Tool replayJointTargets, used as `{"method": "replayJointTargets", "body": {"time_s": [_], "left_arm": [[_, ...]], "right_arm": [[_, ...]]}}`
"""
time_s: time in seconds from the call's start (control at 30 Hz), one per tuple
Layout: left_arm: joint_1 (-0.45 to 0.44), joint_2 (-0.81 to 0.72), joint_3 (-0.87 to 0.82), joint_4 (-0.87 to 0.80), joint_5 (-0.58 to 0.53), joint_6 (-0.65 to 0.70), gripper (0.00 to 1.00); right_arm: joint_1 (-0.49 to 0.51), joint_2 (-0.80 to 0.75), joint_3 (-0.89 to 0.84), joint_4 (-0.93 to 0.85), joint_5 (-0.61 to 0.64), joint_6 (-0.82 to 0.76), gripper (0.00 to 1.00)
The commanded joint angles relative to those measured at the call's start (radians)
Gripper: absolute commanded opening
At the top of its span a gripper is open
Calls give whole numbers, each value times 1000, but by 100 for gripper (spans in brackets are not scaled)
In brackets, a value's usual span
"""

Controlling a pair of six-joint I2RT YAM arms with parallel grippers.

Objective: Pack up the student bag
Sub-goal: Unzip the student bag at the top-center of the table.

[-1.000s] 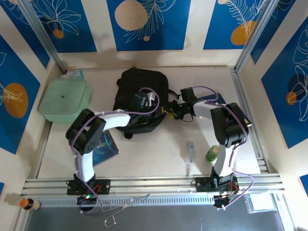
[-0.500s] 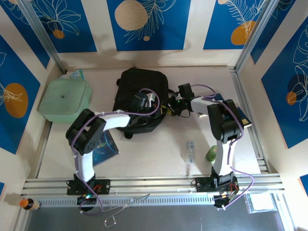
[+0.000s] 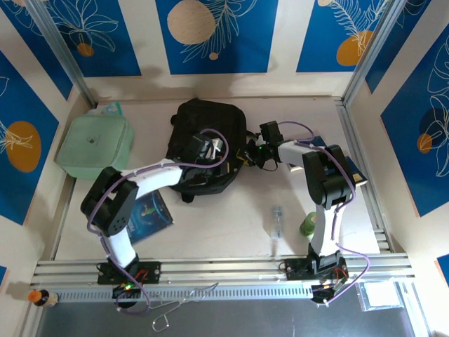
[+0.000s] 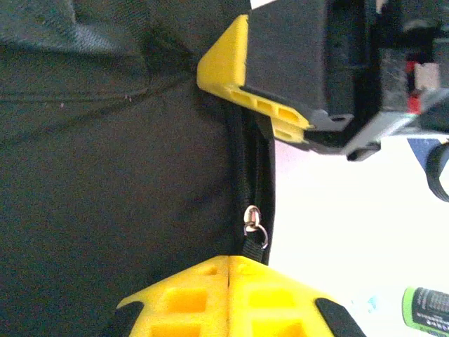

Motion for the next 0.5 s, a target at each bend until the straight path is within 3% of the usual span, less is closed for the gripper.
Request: {"method": "replayJointTargets", "body": {"time_s": [0.0,0.23,0.47], "left_arm": [[-8,-80,-39,-171,-26,63,0],[-8,-210,-115,-321,-129,126,0],[-8,-291,-166,-358,-169,176,0]], "right_arm": [[-14,17,23,-53,61,-22,18],[-15,34,45,-60,79,-44,18],[-18,29,85,-78,87,-89,19]]}}
